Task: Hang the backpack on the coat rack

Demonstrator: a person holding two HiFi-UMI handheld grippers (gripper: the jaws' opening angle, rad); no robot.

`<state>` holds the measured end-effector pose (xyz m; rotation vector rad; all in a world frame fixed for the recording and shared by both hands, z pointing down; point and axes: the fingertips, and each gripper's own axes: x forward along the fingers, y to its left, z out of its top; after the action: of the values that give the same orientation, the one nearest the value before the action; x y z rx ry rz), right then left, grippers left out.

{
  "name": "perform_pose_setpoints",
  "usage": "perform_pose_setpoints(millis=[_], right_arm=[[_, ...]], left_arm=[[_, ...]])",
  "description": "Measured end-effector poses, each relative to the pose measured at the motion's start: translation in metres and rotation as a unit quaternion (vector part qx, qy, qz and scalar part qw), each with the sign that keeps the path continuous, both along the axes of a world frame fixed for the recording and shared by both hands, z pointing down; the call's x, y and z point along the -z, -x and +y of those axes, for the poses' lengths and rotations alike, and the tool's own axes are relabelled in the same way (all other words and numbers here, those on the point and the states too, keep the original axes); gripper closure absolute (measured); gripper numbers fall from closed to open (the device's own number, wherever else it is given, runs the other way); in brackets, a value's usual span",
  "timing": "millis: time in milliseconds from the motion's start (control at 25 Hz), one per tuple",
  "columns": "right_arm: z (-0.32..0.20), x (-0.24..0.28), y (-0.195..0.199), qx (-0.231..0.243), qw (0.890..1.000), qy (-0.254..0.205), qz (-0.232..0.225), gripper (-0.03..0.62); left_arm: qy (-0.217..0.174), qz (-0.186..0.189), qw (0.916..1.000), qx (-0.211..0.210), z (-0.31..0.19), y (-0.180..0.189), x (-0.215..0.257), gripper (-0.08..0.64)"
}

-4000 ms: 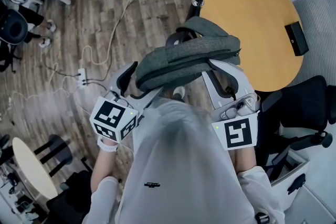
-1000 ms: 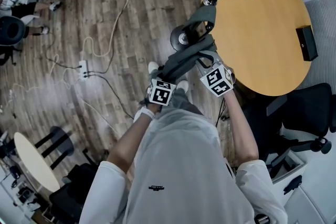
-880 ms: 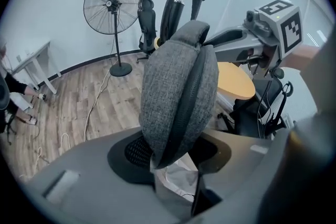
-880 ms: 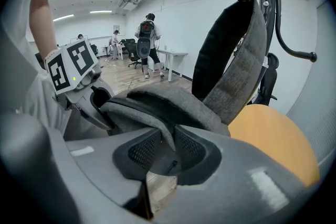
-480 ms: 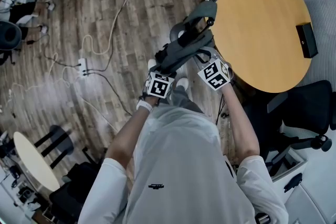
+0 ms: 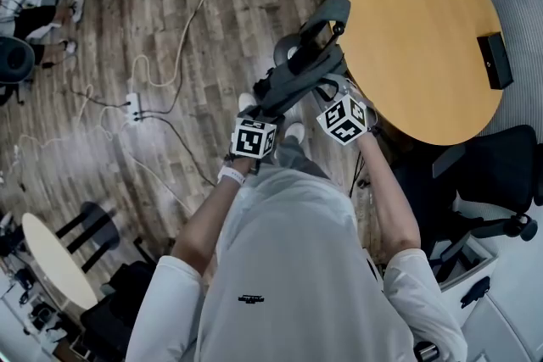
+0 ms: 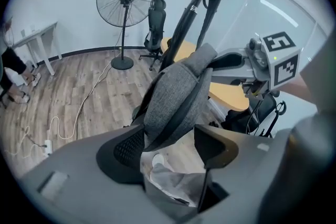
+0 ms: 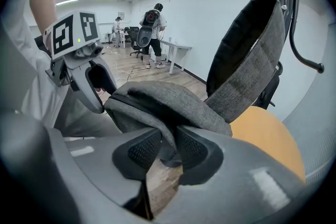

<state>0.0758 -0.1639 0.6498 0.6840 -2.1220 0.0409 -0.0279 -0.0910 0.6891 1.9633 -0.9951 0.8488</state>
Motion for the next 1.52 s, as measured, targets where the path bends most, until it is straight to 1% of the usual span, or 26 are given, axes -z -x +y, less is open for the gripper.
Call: perform_pose_setpoints(millis=[80,160,360,440,480,520,560,640,760,1000,1080,1240,1360,1520], right_arm=[[0.003,-0.001,-0.002,0.002,1.000,0.001,0.009,0.511],[0.006,-0.003,-0.005,0.009,1.000,0.001,0.026,0.509],[0.013,-0.007,-0.008,0.039,0.996,-0.005,0.076,0.488],[0.017,-0.007,-0.010,0.042,0.996,0.001,0.078,0.466],[0.019,-0.006,-0.010,0.040,0.997,0.007,0.072,0.443],[0.021,-0.004,-0.010,0.036,0.997,0.015,0.061,0.381],[0.023,-0.001,-0.009,0.031,0.998,0.022,0.048,0.357],[0.025,0.006,-0.010,0.020,0.999,0.026,0.029,0.357],[0.027,0.021,-0.012,0.006,1.000,0.020,0.006,0.357],[0.024,0.067,-0.015,-0.029,0.998,-0.007,-0.051,0.357],[0.022,0.086,-0.018,-0.042,0.996,-0.020,-0.070,0.357],[0.018,0.125,-0.026,-0.079,0.989,-0.044,-0.119,0.357],[0.014,0.156,-0.036,-0.109,0.979,-0.062,-0.159,0.357],[0.011,0.193,-0.052,-0.137,0.966,-0.095,-0.198,0.357]], left_arm=[[0.001,0.009,0.9999,0.011,0.002,-0.001,0.006,0.249],[-0.002,0.015,0.9998,0.012,0.003,-0.003,0.012,0.247],[-0.024,0.020,0.9995,-0.003,0.002,-0.011,0.028,0.247],[-0.032,0.021,0.9992,-0.009,0.000,-0.014,0.035,0.247],[-0.036,0.022,0.9990,-0.012,-0.001,-0.016,0.039,0.247],[-0.040,0.022,0.9989,-0.014,-0.002,-0.017,0.042,0.247],[-0.044,0.023,0.9986,-0.015,-0.004,-0.018,0.045,0.247],[-0.052,0.026,0.9982,-0.015,-0.006,-0.019,0.052,0.247],[-0.064,0.033,0.9973,-0.010,-0.011,-0.020,0.064,0.247],[-0.099,0.045,0.9941,0.002,-0.023,-0.016,0.095,0.259],[-0.112,0.050,0.9924,0.004,-0.026,-0.014,0.107,0.278],[-0.142,0.068,0.9874,0.014,-0.033,-0.012,0.135,0.312],[-0.170,0.073,0.9825,0.019,-0.040,-0.010,0.158,0.330],[-0.217,0.070,0.9733,0.030,-0.050,-0.006,0.192,0.385]])
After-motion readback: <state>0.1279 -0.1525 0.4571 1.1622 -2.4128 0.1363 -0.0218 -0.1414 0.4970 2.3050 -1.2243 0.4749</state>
